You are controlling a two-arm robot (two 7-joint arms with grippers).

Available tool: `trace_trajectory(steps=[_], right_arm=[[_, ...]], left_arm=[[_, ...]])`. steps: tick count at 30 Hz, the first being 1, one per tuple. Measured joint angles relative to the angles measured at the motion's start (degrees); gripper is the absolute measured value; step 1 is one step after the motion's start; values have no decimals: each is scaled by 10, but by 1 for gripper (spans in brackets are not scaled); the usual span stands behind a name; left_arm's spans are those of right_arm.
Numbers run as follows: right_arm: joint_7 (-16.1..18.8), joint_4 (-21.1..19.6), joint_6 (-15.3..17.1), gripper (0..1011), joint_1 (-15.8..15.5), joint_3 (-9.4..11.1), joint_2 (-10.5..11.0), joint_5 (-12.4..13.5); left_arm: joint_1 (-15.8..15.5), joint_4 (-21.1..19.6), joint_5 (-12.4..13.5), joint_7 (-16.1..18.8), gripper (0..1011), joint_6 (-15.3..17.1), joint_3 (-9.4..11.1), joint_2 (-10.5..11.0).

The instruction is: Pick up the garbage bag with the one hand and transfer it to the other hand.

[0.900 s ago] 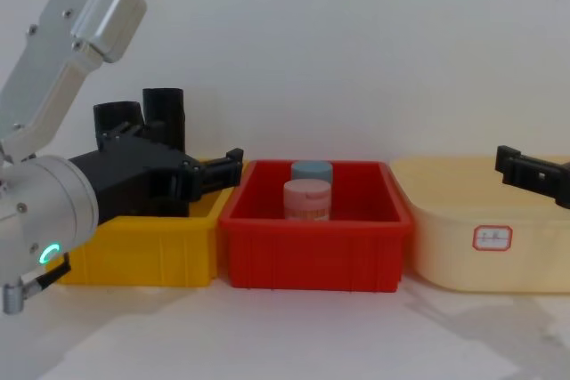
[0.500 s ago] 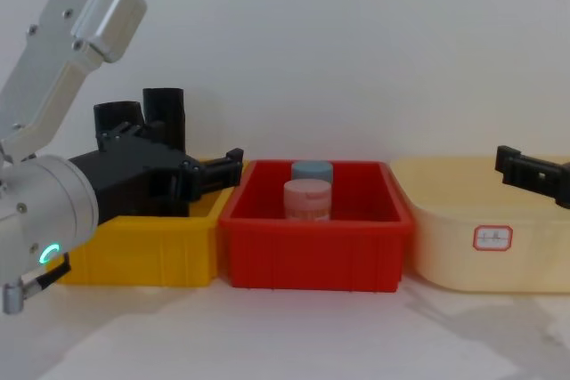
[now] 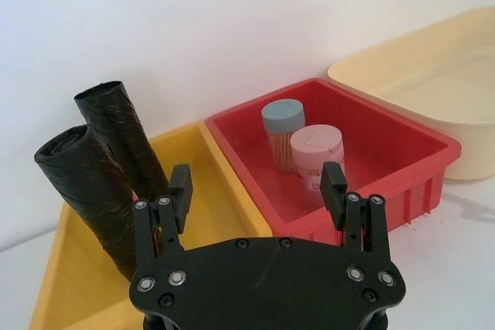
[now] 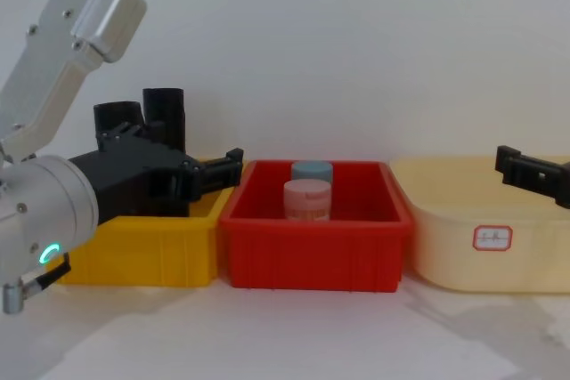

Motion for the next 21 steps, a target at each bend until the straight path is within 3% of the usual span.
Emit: trace_trajectory(steps=[21], right_arm=[[0,0,0,999,0,0,0,0]], left_arm=[[0,0,0,-1,1000,0,0,0]])
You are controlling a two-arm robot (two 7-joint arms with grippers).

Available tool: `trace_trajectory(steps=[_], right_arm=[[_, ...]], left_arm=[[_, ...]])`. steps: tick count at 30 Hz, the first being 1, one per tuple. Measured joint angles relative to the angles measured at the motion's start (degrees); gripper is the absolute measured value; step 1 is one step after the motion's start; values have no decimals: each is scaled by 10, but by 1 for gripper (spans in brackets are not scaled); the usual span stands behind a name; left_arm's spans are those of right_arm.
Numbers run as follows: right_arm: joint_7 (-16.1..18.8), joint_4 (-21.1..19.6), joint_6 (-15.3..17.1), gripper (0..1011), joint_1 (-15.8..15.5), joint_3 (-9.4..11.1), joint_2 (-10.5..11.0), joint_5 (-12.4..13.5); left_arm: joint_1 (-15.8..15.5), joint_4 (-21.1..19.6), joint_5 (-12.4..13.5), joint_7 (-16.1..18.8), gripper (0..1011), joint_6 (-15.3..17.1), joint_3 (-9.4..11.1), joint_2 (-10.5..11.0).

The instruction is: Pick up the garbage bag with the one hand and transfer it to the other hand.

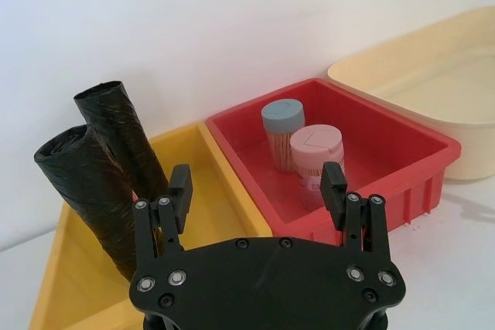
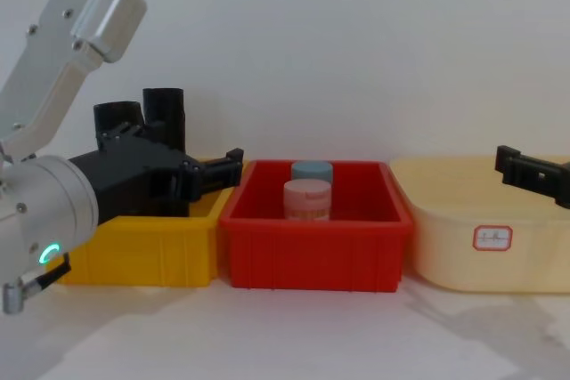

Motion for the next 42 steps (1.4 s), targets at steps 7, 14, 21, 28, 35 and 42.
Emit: trace_trajectory(steps=[7,14,21,28,35,42], right_arm=[[6,3,1,1000,4,-2,-1,-1],[12,9,3,999,10,-6,-6,-2],[12,16,8,1000,10,-8,-14,-4],[12,21,14,999,7,-8,-20,-5],[19,26,16,1000,5,-8,-25,-3],[30,34,17,999,5,-8,-32,5]], left_arm=[[0,-3,-6,-16,1000,3,-6,9],[3,-6,-25,-48,1000,5,-21,31],[3,-2,-46,-81,1000,6,-41,54],[-5,13,-64,-104,1000,13,-58,65],[-22,35,-77,-116,1000,23,-71,64],[-38,53,-82,-121,1000,32,-78,58]])
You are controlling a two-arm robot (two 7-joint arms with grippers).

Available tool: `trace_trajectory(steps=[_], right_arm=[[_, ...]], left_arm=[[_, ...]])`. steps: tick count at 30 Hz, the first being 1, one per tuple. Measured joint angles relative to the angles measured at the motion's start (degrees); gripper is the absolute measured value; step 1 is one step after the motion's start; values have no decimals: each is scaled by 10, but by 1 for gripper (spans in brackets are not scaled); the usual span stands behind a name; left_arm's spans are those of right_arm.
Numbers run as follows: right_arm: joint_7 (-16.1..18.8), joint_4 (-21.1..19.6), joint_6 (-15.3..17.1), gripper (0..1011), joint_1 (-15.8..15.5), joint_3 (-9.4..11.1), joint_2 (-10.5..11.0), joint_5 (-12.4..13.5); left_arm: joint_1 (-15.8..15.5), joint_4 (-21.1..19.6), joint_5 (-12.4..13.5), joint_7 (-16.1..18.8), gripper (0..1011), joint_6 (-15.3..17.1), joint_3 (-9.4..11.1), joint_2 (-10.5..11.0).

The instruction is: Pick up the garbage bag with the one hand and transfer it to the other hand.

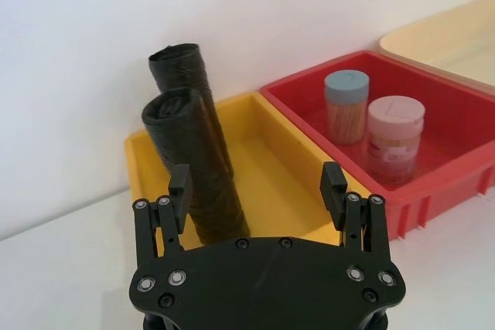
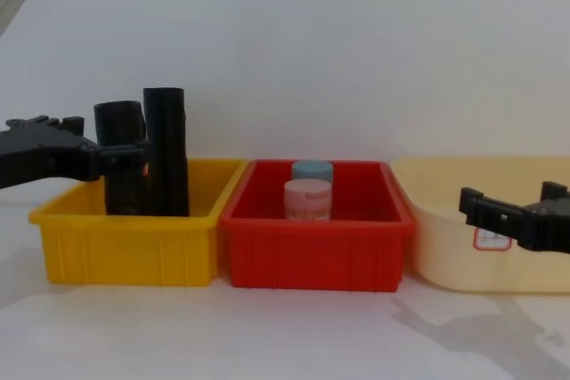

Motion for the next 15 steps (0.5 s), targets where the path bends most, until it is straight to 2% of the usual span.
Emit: trace_trajectory(steps=[15], right_arm=[[23,23,2,999,12,1,-13,11]], left_arm=[[-38,52,13,7,1000,7,-5,-20]])
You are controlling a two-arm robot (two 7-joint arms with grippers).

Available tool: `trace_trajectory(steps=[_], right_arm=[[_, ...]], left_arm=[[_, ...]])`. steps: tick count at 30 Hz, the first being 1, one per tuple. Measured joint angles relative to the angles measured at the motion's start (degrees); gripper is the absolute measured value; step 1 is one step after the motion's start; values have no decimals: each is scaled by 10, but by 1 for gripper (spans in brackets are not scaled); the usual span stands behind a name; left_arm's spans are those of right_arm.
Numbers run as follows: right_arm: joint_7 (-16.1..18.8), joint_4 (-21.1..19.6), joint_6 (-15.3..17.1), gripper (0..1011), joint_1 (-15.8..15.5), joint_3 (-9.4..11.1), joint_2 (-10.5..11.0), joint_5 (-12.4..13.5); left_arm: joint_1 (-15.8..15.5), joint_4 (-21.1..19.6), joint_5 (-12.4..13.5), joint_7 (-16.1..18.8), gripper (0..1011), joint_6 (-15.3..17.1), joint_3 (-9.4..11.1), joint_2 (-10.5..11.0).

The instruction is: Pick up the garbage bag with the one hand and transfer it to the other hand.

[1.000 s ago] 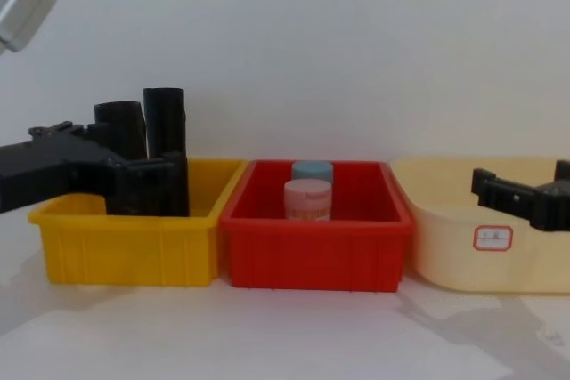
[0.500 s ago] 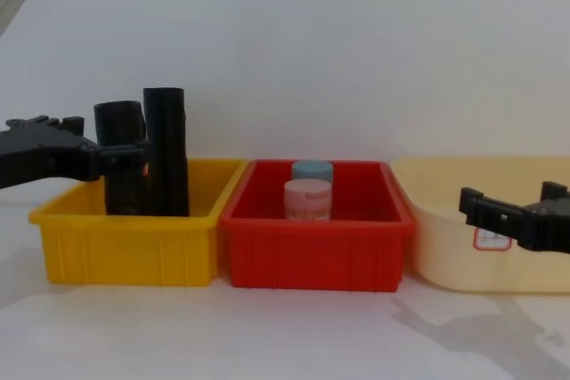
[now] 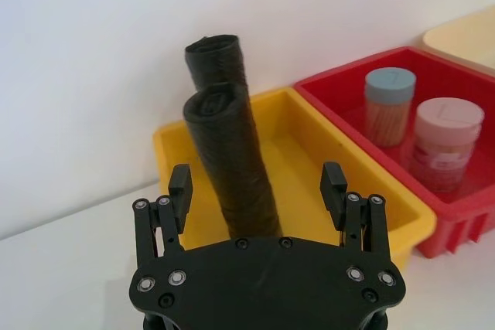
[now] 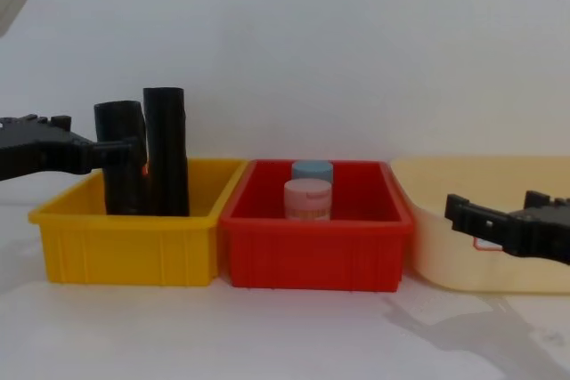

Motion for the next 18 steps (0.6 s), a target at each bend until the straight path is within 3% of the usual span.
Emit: trace_trajectory(steps=[18], right_arm=[[23,28,8,999,21,-1,-9,1]], left_arm=[[-49,68,23,2,1000,-5,4,-23]])
